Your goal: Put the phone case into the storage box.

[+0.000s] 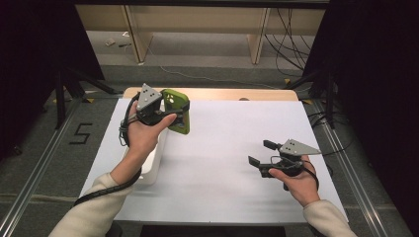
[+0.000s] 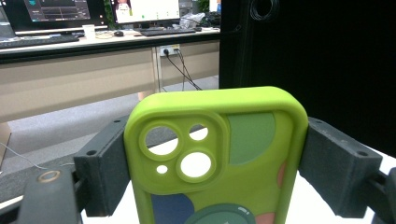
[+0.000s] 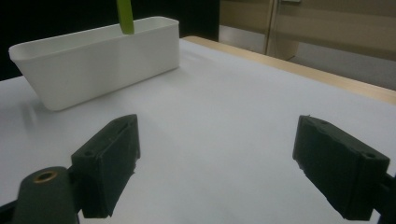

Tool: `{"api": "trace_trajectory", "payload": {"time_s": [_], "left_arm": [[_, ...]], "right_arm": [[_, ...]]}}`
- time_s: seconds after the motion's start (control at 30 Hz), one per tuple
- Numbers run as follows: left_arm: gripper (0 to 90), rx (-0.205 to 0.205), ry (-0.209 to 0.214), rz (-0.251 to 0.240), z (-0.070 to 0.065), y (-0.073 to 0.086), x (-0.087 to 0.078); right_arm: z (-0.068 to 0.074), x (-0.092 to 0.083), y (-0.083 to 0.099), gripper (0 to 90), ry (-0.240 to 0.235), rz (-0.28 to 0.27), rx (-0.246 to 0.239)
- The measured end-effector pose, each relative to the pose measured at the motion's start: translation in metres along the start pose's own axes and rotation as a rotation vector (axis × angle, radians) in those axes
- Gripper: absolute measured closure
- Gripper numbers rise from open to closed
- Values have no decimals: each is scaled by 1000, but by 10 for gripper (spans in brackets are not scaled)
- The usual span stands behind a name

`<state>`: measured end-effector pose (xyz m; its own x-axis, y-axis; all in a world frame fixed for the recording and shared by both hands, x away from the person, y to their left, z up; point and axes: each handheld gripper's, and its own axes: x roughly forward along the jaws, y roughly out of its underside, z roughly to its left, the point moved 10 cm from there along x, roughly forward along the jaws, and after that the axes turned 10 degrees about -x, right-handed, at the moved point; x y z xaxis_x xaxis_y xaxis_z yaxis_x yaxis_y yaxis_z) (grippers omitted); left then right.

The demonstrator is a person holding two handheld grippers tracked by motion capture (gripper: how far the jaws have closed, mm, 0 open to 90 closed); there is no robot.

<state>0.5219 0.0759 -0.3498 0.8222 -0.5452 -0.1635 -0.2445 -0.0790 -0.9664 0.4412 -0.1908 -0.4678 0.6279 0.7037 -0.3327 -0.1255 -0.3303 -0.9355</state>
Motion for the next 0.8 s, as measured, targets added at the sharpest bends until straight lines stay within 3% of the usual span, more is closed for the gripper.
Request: {"api": "trace_trajectory", "payload": {"time_s": [0.8], "left_arm": [[167, -8, -28, -19, 12, -8, -5]], "right_arm": [[0, 0, 1, 159, 0, 4, 2]]}}
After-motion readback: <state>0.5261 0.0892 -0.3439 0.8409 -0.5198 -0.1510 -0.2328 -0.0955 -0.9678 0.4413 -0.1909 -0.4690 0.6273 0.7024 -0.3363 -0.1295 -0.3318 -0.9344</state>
